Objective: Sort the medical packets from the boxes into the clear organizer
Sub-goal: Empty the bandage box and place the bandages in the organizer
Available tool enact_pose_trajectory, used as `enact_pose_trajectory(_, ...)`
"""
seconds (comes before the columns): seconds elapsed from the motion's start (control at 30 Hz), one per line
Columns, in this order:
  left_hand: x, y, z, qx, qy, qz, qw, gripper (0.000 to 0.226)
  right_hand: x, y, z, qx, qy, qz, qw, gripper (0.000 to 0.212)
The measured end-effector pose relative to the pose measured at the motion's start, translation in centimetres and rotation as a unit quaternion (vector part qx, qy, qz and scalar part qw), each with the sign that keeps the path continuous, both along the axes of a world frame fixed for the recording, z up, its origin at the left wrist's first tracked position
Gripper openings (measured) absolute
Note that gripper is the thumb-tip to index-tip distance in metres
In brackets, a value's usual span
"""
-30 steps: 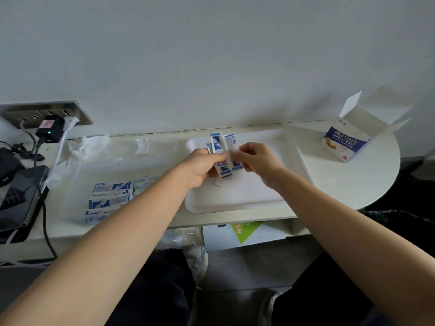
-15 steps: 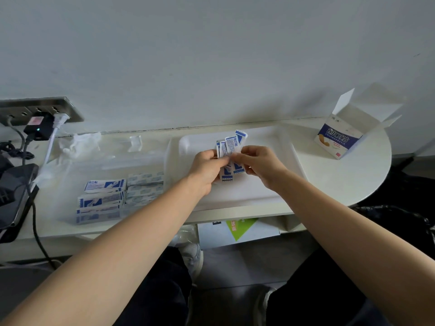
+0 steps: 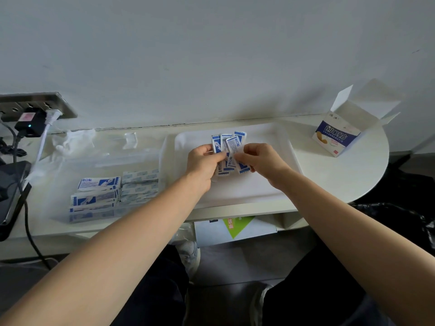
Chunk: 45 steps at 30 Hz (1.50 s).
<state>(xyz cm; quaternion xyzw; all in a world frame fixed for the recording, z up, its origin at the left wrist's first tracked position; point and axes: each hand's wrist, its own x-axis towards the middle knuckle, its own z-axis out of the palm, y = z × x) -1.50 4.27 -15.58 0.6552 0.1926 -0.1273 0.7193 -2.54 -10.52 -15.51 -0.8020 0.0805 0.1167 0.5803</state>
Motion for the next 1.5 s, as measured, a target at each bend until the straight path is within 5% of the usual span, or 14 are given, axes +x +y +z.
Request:
enact_pose_trajectory(0.4, -0.4, -0.9, 0.6, -0.028, 0.007, -0.008, 1.0, 0.021, -0.1, -0.1, -0.2, 0.015, 0.009, 0.0, 1.0, 0.015)
enact_pose_trajectory(0.63, -0.4, -0.5, 1.0, -0.054, 0.022, -0.004, 0.998, 0.004, -0.3, 0.0, -0.2, 0.036, 0.001, 0.008, 0.999, 0.014)
enact_pose_trajectory(0.8, -0.6, -0.7, 1.3, -0.056, 0.004, -0.023, 0.998, 0.022, -0.3, -0.3, -0.2, 0.029, -0.006, -0.014, 0.999, 0.021)
enact_pose_trajectory(1.17, -0.3, 0.4, 1.0, -0.107, 0.038, -0.014, 0.993, 0.005, -0.8, -0.3, 0.2, 0.087, 0.019, -0.019, 0.996, 0.017)
enact_pose_trajectory(1.5, 0.7, 1.3, 0.5, 0.007, 0.01, -0.004, 1.0, 0.012, -0.8, -1.5, 0.7, 0.082, 0.01, -0.026, 0.996, 0.012)
